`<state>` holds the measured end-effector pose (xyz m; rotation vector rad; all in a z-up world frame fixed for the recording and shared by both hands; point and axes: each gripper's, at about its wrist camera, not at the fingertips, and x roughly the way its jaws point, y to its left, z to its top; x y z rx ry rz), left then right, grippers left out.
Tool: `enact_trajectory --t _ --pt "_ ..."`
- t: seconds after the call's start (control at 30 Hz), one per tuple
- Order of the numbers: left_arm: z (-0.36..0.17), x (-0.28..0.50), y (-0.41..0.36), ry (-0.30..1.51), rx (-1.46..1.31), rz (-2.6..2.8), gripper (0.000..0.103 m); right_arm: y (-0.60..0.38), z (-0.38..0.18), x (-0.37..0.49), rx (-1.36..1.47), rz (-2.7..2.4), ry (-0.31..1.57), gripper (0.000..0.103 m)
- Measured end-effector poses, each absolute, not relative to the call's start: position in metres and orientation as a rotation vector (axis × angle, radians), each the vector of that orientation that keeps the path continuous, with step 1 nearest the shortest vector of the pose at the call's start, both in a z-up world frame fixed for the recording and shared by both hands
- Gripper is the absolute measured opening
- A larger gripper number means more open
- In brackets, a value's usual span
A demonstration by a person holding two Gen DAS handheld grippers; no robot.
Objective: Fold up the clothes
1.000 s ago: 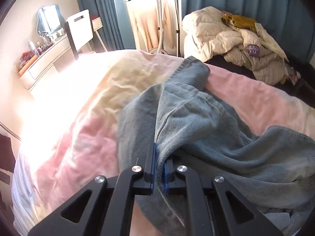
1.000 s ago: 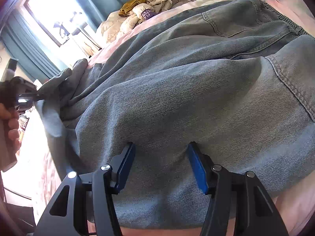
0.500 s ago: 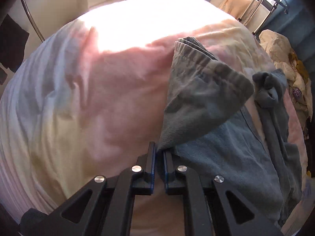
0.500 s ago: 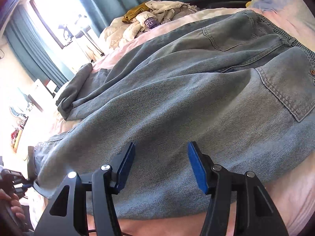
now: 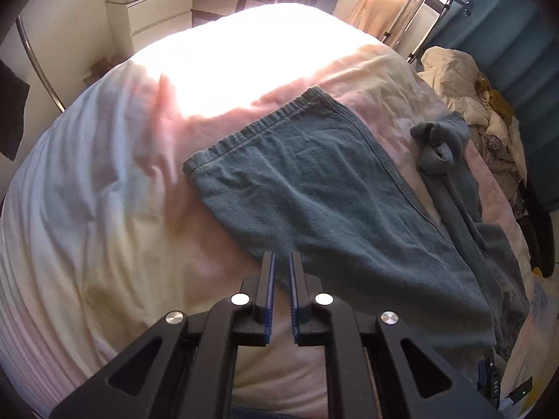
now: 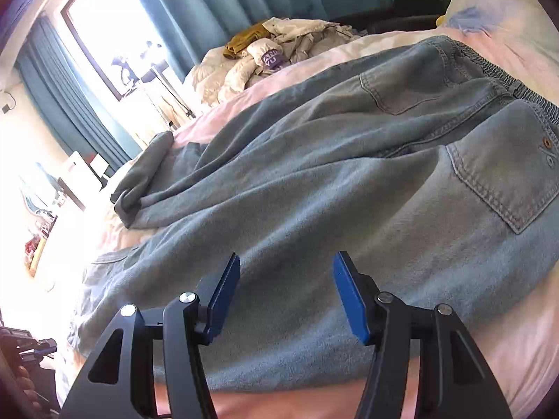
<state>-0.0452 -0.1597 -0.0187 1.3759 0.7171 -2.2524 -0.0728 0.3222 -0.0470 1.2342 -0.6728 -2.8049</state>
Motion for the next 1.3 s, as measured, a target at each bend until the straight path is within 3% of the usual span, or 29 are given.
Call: enact_trajectory --t 0.17,0.4,0.47,0.5,0.57,0.77,0.97,1.1,1.17,1.2,1.23,1.3 --pt "-0.006 -0.061 -0.112 0.626 1.394 -2.445 0.016 0.347 -0.033 -0.069 1.197 -2.868 -0.729 0.056" --pt "-0.010 -0.071 -0.028 0.509 1.452 -2.670 0.018 0.432 0.003 -0.030 1.149 -2.880 -1.042 0.056" --pt "-0.010 -0.075 -0.001 0.406 1.444 -2.753 0.033 0.465 0.012 -0.018 1.106 -2.912 -1.103 0.057" --pt "-0.009 -0.077 0.012 0.359 1.443 -2.797 0.036 0.484 0.014 -0.012 1.084 -2.932 -1.123 0.057" --pt "-0.009 -0.081 0.035 0.293 1.446 -2.880 0.053 0.522 0.009 -0.002 1.079 -2.959 -1.172 0.058" --pt "-0.019 -0.096 0.084 0.180 1.418 -3.011 0.081 0.646 -0.036 0.018 1.153 -3.000 -1.506 0.059" --pt "-0.047 -0.106 0.104 0.116 1.459 -3.017 0.083 0.706 -0.086 0.011 1.092 -2.792 -1.815 0.062" --pt "-0.057 -0.110 0.102 0.107 1.457 -3.007 0.083 0.710 -0.109 -0.015 1.028 -2.626 -1.832 0.062" --pt "-0.059 -0.111 0.100 0.112 1.449 -3.002 0.083 0.705 -0.112 -0.029 1.080 -2.682 -1.765 0.054" --pt "-0.060 -0.113 0.100 0.119 1.449 -3.000 0.083 0.704 -0.114 -0.033 1.099 -2.708 -1.746 0.036" --pt "-0.061 -0.115 0.100 0.119 1.450 -2.996 0.083 0.704 -0.117 -0.036 1.118 -2.729 -1.766 0.025" --pt "-0.062 -0.117 0.101 0.107 1.450 -2.983 0.083 0.708 -0.122 -0.031 1.045 -2.712 -1.889 0.015"
